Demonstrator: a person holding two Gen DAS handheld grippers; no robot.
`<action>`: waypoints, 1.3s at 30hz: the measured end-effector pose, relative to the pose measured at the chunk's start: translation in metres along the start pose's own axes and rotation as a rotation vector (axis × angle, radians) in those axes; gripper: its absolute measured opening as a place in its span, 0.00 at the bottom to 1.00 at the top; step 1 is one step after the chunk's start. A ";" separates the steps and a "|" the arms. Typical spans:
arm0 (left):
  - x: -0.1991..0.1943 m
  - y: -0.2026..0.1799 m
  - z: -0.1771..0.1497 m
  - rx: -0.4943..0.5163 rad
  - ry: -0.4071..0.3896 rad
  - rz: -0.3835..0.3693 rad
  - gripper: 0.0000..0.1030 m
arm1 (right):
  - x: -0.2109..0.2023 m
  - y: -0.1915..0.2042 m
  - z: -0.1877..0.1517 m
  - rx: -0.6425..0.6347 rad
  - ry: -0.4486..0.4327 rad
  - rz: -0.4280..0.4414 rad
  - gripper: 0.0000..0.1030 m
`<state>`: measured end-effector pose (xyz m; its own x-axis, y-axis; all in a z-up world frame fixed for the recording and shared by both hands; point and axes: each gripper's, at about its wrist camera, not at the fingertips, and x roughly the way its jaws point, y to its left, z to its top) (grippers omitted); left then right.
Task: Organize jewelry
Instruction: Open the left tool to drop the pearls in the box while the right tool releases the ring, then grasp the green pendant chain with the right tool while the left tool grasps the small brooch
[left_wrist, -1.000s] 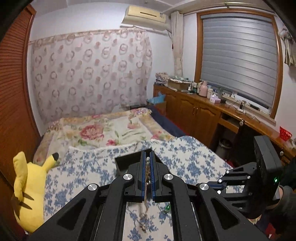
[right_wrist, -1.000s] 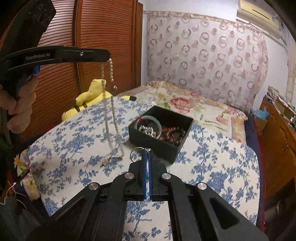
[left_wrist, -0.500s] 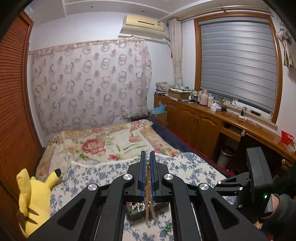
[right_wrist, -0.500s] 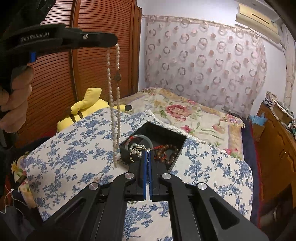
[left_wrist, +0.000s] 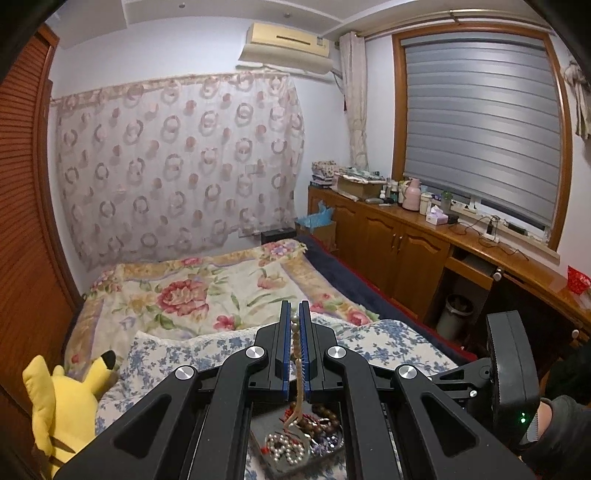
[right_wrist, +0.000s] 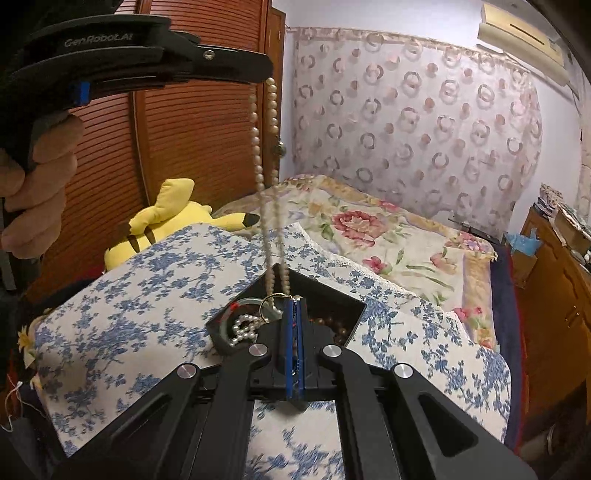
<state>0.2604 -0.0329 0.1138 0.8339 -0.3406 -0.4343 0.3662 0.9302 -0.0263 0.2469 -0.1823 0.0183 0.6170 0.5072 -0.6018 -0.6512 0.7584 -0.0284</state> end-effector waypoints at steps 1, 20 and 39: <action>0.007 0.003 -0.001 -0.002 0.007 0.000 0.04 | 0.006 -0.002 0.000 0.000 0.005 0.003 0.02; 0.107 0.050 -0.070 -0.069 0.160 -0.018 0.05 | 0.089 -0.040 -0.021 0.097 0.079 0.076 0.04; 0.057 0.049 -0.149 -0.064 0.274 0.054 0.63 | 0.067 -0.032 -0.017 0.082 0.061 0.086 0.21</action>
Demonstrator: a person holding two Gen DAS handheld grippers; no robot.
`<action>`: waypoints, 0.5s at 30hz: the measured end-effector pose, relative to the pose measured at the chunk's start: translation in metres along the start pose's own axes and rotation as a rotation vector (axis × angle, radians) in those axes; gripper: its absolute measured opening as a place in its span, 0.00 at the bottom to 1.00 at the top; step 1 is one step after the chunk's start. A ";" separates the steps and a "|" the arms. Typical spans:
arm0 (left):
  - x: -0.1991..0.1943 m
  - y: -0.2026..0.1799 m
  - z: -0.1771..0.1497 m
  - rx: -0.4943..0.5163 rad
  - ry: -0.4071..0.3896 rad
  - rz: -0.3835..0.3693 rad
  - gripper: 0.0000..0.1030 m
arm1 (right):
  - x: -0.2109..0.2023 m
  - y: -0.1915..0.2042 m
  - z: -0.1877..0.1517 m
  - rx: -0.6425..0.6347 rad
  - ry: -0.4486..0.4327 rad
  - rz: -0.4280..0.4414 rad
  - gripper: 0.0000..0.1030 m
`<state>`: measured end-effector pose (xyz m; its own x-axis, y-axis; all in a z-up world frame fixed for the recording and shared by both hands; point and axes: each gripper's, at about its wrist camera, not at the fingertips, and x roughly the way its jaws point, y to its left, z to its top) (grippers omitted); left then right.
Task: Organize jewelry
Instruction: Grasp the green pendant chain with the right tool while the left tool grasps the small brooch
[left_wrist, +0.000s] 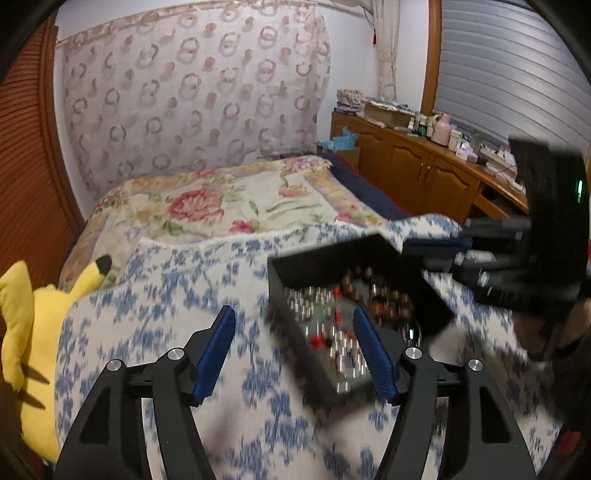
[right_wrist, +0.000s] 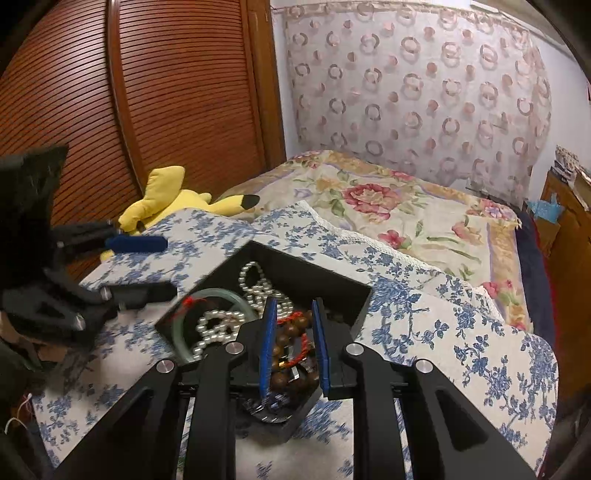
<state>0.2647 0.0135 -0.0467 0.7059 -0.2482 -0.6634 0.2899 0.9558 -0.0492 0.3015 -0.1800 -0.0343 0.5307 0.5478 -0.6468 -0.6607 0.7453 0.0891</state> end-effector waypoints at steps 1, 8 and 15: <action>-0.003 0.000 -0.006 -0.004 0.010 0.001 0.63 | -0.004 0.004 -0.001 -0.009 0.001 0.000 0.21; -0.022 -0.003 -0.060 -0.008 0.101 0.015 0.64 | -0.032 0.033 -0.040 -0.013 0.047 0.017 0.21; -0.036 -0.006 -0.089 -0.042 0.123 0.005 0.64 | -0.030 0.056 -0.078 -0.008 0.116 0.034 0.26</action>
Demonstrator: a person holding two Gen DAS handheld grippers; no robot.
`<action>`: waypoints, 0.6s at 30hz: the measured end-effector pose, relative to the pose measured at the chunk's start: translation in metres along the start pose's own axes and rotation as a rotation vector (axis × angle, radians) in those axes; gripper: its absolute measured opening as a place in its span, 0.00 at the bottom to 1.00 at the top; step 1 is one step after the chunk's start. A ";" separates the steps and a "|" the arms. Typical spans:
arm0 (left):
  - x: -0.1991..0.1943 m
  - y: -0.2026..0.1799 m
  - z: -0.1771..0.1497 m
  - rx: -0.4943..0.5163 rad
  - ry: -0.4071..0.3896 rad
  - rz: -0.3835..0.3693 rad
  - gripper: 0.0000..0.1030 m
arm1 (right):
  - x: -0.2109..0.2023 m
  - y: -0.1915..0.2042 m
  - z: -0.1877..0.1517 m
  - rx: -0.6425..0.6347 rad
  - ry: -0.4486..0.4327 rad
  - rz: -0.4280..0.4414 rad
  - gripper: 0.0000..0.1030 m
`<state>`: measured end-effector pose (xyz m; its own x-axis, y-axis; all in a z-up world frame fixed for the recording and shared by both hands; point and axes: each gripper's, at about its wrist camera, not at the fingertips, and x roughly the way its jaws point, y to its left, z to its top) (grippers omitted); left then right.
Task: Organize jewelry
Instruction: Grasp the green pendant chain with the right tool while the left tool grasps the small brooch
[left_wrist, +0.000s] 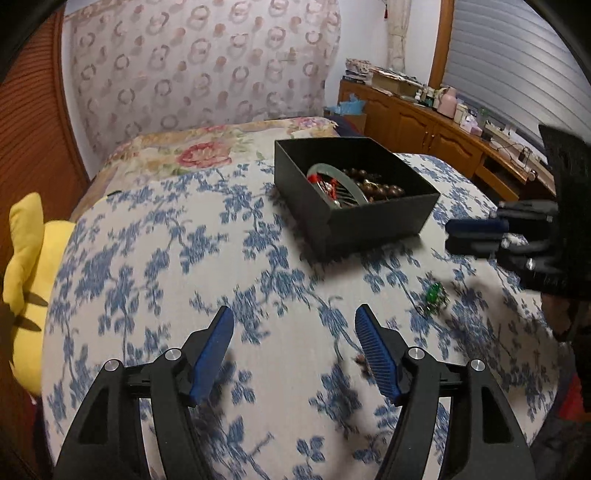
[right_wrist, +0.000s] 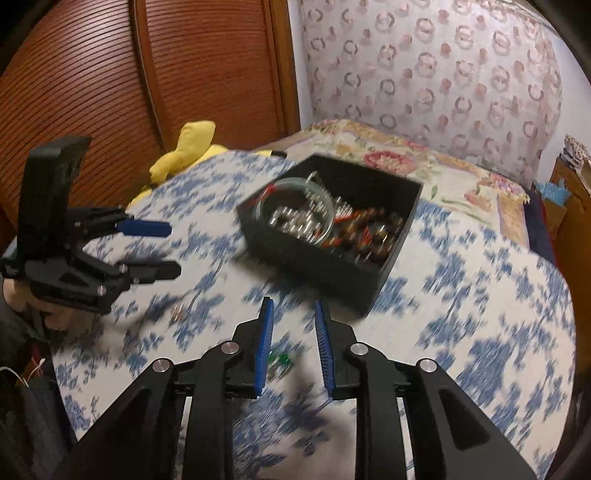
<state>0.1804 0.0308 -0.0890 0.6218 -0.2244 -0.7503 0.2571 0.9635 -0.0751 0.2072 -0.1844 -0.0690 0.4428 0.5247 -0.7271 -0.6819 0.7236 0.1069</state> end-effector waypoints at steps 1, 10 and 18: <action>-0.001 -0.002 -0.004 0.000 0.002 -0.001 0.64 | 0.002 0.003 -0.004 0.001 0.008 0.000 0.27; -0.006 -0.016 -0.016 0.012 0.013 -0.013 0.64 | 0.006 0.020 -0.022 -0.013 0.049 0.003 0.32; -0.004 -0.024 -0.021 0.018 0.027 -0.020 0.64 | 0.015 0.031 -0.027 -0.073 0.077 -0.031 0.32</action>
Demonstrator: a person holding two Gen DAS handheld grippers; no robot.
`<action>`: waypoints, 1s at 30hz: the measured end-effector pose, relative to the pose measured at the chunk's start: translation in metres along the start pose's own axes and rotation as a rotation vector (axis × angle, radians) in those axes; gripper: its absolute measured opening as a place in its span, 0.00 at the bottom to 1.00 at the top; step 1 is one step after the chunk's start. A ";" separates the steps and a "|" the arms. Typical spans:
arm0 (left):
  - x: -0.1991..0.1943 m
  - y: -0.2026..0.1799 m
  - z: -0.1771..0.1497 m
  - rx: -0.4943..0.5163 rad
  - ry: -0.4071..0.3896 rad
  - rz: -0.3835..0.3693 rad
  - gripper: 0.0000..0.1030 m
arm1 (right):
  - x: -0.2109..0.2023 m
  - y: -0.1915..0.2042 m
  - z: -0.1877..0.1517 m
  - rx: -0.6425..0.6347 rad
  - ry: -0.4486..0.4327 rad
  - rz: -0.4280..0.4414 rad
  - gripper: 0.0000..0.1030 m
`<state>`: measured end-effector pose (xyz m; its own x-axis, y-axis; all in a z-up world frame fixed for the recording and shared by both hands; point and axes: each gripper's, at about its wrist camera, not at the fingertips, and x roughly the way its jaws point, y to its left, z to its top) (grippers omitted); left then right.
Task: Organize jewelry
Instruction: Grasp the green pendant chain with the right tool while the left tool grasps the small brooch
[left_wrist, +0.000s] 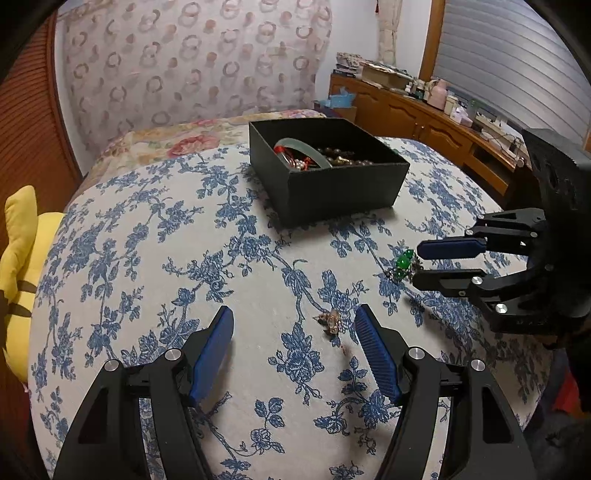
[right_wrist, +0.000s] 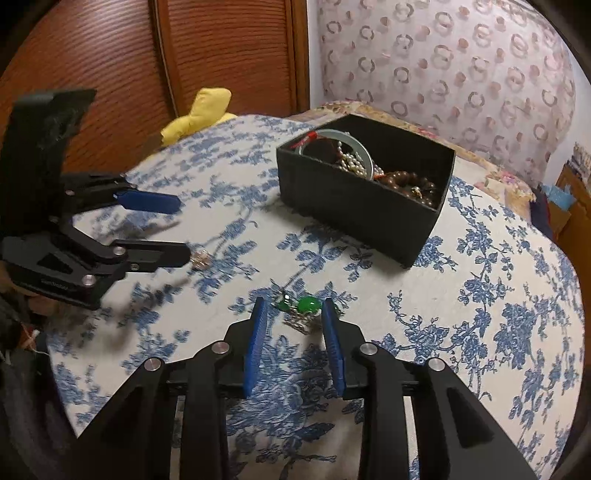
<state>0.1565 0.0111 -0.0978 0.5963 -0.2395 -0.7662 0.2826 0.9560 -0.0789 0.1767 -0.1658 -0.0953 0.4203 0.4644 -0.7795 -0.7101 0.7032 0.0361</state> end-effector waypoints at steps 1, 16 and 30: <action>0.001 -0.001 -0.001 0.001 0.002 -0.001 0.64 | 0.002 0.001 0.000 -0.005 0.006 -0.009 0.32; 0.011 -0.014 -0.005 0.017 0.037 0.006 0.54 | 0.004 0.001 0.001 -0.046 -0.004 -0.044 0.02; 0.017 -0.026 0.000 0.059 0.031 0.013 0.20 | -0.022 -0.005 0.010 -0.033 -0.087 -0.059 0.02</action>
<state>0.1593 -0.0181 -0.1087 0.5766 -0.2204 -0.7867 0.3189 0.9472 -0.0316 0.1768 -0.1739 -0.0717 0.5086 0.4685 -0.7224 -0.7000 0.7135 -0.0301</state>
